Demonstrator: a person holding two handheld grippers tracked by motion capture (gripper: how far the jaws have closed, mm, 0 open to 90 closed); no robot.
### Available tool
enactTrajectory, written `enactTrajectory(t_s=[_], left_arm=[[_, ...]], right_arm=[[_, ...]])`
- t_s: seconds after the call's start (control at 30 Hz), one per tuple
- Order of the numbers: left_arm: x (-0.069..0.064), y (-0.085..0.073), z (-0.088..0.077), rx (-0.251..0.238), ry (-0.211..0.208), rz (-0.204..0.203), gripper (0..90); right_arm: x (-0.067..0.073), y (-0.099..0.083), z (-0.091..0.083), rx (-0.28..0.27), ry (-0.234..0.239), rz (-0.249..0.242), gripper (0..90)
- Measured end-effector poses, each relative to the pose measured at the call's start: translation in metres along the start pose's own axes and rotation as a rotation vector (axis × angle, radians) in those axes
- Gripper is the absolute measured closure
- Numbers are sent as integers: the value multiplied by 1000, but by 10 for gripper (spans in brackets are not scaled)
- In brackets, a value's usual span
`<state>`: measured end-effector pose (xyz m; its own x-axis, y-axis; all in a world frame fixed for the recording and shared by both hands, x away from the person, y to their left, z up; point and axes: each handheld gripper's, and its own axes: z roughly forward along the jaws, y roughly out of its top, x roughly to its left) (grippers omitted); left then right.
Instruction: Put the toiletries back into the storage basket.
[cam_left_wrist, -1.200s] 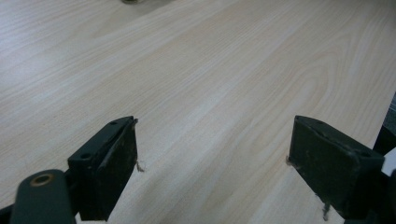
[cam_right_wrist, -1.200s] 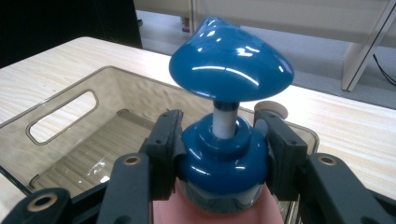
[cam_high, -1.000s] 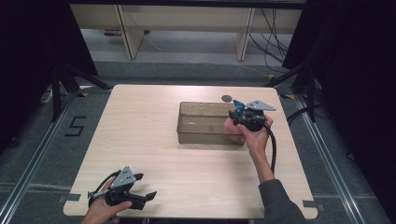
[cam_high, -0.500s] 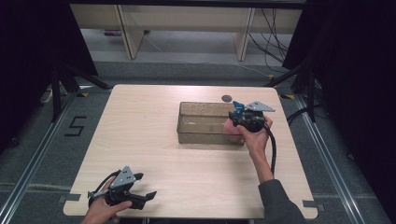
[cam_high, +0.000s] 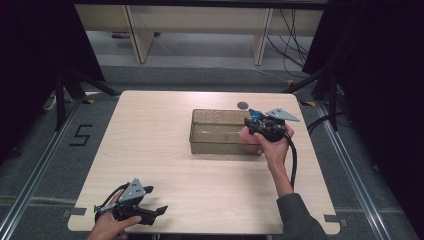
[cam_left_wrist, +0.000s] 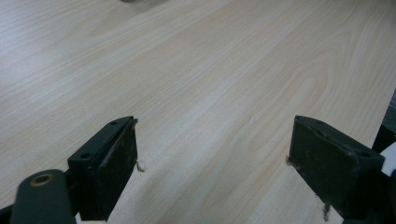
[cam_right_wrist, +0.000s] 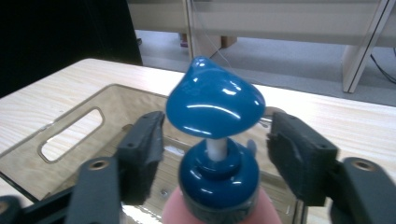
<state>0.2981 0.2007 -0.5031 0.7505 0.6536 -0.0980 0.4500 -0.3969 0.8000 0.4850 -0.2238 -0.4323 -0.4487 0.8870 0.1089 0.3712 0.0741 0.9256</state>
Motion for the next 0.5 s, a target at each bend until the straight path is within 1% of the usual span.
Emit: enactTrajectory(t_s=[0.03,0.07,0.1,0.13,0.17,0.2,0.23,0.3,0.33,0.37,0.4,0.43,0.47,0.5], left_arm=[[0,0,0,-1,-1,-2,149],[0,0,0,-6,-4,2,149],[-1,0,0,-3,-5,-7,149],[-1,0,0,-3,-5,-7,149],[0,0,1,-13,-6,-3,149],[1,0,0,-1,-2,10,149],[-1,0,1,-18,-7,-10,149],[-1,-1,0,-14,-10,-8,149],[0,-1,0,-15,-7,-4,149],[0,0,1,-14,-3,-5,149],[0,0,1,-14,-3,-5,149],[-1,0,0,-6,-6,-4,149],[-1,0,0,-6,-6,-4,149],[-1,0,0,-5,-8,-6,149]], right_arm=[[2,0,0,5,5,25,323],[1,0,1,4,8,18,302],[4,0,1,13,1,59,287],[4,0,1,13,1,59,287],[1,0,0,14,-5,22,278],[1,1,0,14,-3,25,270],[1,0,2,11,10,40,266],[1,0,1,14,0,45,263],[2,-1,0,18,-2,65,262],[1,0,-1,7,16,73,261],[1,0,-1,7,16,73,261],[0,0,-2,14,-5,49,261],[0,0,-2,14,-5,49,261],[1,0,-3,13,11,73,260]])
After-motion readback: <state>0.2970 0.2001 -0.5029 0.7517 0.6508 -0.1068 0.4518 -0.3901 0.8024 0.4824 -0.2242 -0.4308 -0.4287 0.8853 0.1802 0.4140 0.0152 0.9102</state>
